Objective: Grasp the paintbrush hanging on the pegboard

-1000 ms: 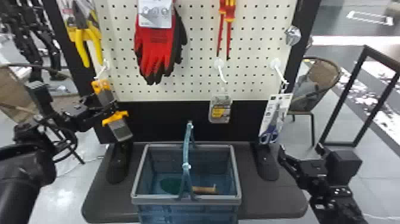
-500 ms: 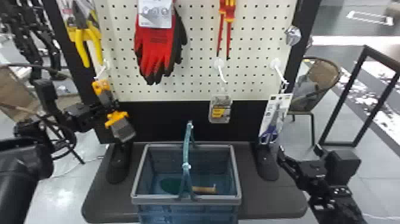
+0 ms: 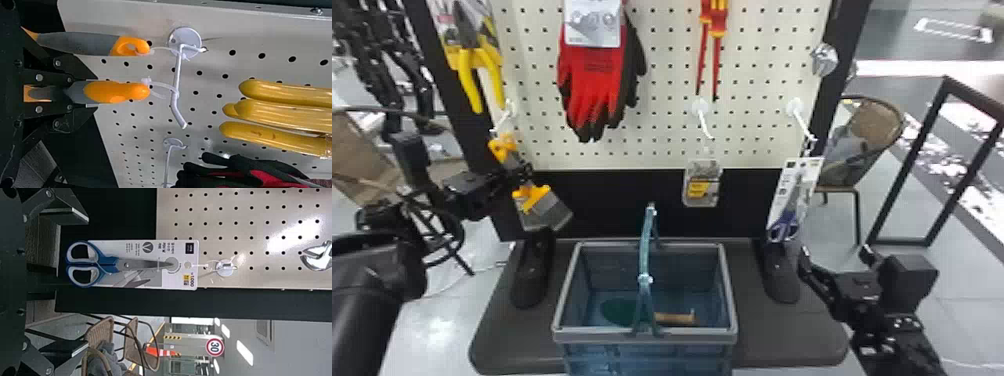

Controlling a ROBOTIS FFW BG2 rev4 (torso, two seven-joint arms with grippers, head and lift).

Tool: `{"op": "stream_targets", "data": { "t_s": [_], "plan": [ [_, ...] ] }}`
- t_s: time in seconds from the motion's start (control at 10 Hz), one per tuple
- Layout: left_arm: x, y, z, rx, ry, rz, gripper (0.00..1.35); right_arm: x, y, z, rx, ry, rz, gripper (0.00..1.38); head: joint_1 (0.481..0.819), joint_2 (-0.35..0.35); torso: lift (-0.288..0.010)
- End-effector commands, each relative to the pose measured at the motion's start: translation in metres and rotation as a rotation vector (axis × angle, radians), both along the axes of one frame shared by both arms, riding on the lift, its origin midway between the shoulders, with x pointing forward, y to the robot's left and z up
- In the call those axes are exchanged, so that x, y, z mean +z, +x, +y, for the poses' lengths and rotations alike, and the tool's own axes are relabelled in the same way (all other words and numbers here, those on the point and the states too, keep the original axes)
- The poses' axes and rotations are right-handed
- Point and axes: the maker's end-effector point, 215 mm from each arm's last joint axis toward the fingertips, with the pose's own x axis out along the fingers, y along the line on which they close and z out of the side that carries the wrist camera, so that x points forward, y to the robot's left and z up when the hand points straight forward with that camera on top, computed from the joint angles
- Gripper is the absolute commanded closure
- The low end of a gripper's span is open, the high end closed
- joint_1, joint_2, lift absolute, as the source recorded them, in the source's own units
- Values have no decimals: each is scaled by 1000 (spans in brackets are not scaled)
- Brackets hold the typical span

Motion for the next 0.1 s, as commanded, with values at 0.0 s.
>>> {"op": "stream_targets", "data": {
  "t_s": [0.0],
  "plan": [
    [1, 0, 1, 3, 0, -3, 1202, 0, 0, 0, 0, 0, 1, 182, 549, 0, -100]
  ]
}}
